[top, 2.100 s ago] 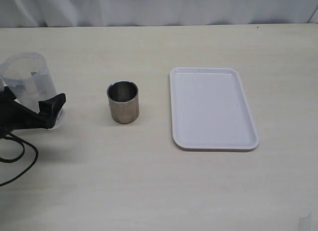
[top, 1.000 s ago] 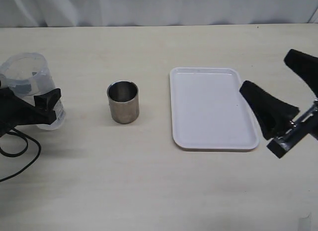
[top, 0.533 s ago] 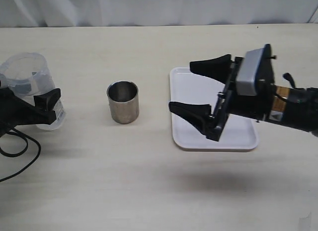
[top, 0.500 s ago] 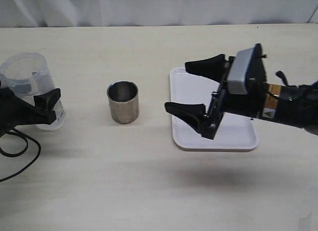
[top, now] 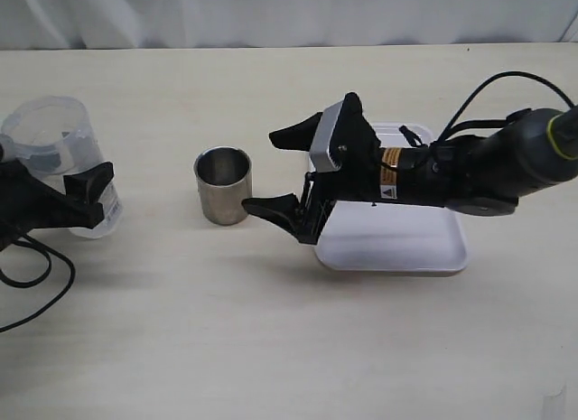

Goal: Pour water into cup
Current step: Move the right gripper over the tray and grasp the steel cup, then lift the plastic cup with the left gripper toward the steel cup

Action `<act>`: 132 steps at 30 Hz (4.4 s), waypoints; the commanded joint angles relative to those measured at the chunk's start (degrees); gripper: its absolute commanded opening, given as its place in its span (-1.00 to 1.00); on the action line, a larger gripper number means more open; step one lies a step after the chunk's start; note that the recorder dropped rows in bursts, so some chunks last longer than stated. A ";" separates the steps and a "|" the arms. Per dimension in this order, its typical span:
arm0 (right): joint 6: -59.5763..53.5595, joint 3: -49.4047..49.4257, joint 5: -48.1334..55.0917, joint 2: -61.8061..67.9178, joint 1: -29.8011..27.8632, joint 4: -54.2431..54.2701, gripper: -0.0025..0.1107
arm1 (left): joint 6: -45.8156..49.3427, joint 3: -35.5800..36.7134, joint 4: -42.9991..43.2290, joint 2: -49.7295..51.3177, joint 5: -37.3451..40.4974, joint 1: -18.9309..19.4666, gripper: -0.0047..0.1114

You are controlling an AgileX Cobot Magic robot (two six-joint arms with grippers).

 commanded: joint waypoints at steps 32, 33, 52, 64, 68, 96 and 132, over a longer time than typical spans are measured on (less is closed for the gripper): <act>7.18 -22.83 0.75 20.11 7.31 1.44 0.67 | -1.00 -0.17 1.29 0.21 -0.48 0.17 -0.92; 7.18 -23.03 1.01 20.11 7.31 1.44 0.67 | -1.00 -0.17 1.29 0.21 -0.48 0.17 -0.92; 7.29 -23.08 1.11 19.99 7.31 -1.27 -0.88 | -1.00 -0.17 1.43 0.21 -0.48 0.17 -0.92; 13.39 -23.08 1.28 16.93 5.83 -7.66 -0.88 | -3.30 -6.65 8.94 0.21 -0.01 -1.34 -0.92; 13.39 -23.08 1.43 16.94 5.60 -9.38 -0.88 | -3.30 -10.14 9.06 0.21 0.63 -2.86 -0.92; 16.10 -24.02 -6.71 16.94 5.47 -12.64 -0.88 | 20.44 -23.50 11.97 0.21 12.22 -8.75 -0.92; 14.25 -24.02 -6.05 16.94 5.47 -14.08 -0.88 | 44.61 -23.50 16.47 0.21 10.26 -8.75 -0.92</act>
